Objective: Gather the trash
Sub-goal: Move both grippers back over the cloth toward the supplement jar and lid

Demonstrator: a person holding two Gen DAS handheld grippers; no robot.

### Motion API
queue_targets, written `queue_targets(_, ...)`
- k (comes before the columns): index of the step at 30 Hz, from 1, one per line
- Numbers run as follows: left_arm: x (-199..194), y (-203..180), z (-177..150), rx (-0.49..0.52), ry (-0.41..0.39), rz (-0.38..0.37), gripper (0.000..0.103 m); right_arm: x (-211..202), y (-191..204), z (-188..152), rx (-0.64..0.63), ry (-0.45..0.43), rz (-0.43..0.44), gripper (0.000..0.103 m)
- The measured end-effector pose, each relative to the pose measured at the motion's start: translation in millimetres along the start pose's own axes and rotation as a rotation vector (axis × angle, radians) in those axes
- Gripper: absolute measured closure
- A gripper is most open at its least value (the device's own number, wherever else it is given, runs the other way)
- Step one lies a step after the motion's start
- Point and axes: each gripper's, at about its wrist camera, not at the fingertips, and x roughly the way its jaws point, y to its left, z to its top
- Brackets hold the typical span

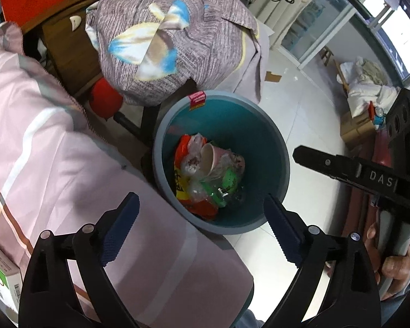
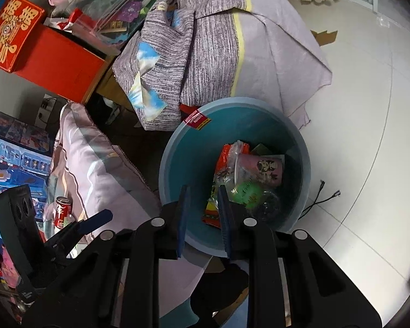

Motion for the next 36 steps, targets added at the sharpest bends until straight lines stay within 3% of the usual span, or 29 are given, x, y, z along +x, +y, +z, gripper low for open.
queue_targets(1,-1,0,-1,0.0,0.0,0.001,0.011,0,1,0,0.001,0.002,-0.002,0.042)
queue_targets(2,-1,1,-2,-0.001,-0.002,0.002,0.011,0,1,-1,0.004,0.003,-0.01,0.034)
queue_targets(3,-2,1,-3,-0.002,-0.003,0.003,0.01,-2,2,-2,0.003,-0.006,-0.035,0.031)
queue_targets(15,-31,12,-27,-0.026,-0.04,0.026,0.009,5,16,-21,0.005,0.058,-0.064,0.027)
queue_targets(27,-92,74,-85,-0.171,-0.117,0.126,0.007,32,103,-62,-0.173,0.153,0.013,0.026)
queue_targets(36,-133,123,-137,-0.251,-0.147,0.15,0.007,39,160,-101,-0.275,0.195,0.022,0.021)
